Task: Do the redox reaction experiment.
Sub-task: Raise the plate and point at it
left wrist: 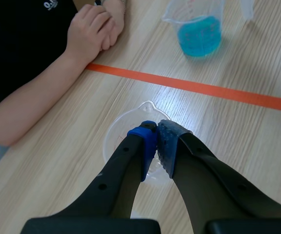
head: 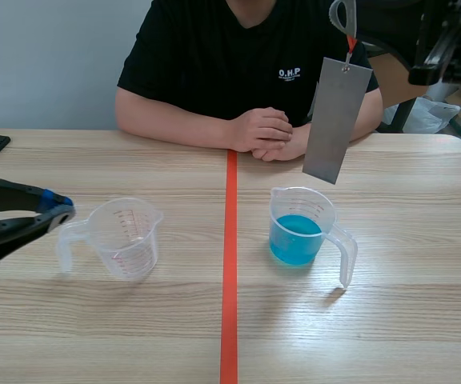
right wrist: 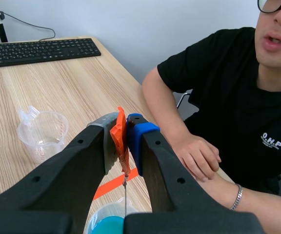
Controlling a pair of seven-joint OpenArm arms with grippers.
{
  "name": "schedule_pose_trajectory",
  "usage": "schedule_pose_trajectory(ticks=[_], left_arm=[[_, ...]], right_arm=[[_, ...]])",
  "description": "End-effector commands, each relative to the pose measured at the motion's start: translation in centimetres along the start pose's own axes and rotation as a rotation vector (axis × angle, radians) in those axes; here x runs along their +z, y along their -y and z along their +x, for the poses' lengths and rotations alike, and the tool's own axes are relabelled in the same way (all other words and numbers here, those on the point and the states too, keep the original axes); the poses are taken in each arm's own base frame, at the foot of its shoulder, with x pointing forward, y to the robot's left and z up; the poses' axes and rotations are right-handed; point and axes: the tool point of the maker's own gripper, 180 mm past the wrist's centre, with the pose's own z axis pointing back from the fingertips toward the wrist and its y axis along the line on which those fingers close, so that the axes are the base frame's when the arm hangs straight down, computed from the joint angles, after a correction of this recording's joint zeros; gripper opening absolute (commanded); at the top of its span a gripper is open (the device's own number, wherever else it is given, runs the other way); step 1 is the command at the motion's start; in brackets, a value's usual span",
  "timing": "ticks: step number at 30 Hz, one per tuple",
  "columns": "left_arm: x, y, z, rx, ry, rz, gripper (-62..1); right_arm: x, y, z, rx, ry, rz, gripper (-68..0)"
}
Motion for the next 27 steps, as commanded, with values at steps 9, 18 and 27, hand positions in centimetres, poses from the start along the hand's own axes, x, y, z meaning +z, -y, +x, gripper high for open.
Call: schedule_pose_trajectory(ticks=[9, 18, 27], left_arm=[[-6.9, 0.9, 4.1, -0.104, 0.124, -0.005, -56.2], [-11.6, -0.3, 3.5, -0.063, 0.11, 0.019, -56.2], [-15.7, 0.8, 3.6, -0.031, 0.109, -0.063, -56.2]], right_arm=[[0.3, 0.4, 1.3, 0.025, 0.035, -0.001, -66.0], [0.3, 0.4, 1.3, 0.025, 0.035, -0.001, -66.0], [0.3, 0.4, 1.3, 0.025, 0.035, -0.001, -66.0]])
